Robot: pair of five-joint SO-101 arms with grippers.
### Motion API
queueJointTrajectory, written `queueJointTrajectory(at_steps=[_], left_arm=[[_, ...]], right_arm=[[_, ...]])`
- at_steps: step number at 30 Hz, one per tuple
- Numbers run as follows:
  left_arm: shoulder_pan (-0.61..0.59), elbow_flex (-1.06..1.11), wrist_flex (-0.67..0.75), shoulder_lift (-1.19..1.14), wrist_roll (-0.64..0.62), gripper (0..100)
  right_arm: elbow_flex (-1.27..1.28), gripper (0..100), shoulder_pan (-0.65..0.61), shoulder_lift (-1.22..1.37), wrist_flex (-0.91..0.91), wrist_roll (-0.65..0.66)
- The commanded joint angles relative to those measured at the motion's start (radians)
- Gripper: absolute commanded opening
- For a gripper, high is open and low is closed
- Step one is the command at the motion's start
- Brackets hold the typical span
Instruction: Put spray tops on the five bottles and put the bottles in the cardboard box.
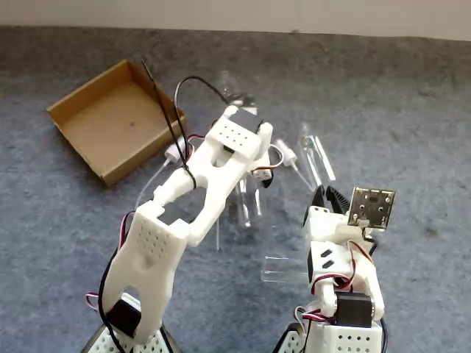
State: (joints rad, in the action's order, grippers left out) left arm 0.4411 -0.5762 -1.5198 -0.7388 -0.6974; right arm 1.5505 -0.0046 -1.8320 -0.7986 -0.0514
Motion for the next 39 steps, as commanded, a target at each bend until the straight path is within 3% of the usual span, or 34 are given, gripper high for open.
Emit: queueJointTrajectory(at_steps=[1, 7, 17, 22, 29, 39], left_arm=[[0.039, -0.147, -0.153, 0.122, 0.193, 16], [0.035, -0.168, -0.222, 0.236, 0.298, 15], [0.065, -0.054, -0.23, 0.562, 0.307, 15], [0.056, 0.104, -0.227, 0.785, 0.325, 16], [0.056, 0.363, -0.218, 1.086, 0.517, 15], [0.044, 0.812, -0.034, 1.443, 0.522, 15]], right_arm=[[-0.005, 4.6, 0.007, -0.007, 0.031, 0.014], [-0.005, 4.6, 0.007, -0.007, 0.031, 0.014], [-0.005, 4.6, 0.007, -0.007, 0.031, 0.015], [-0.008, 4.6, 0.007, -0.007, 0.025, 0.018], [-0.051, 4.6, 0.007, -0.007, -0.019, 0.129], [-0.226, 4.6, 0.008, 0.048, -0.111, 0.187]])
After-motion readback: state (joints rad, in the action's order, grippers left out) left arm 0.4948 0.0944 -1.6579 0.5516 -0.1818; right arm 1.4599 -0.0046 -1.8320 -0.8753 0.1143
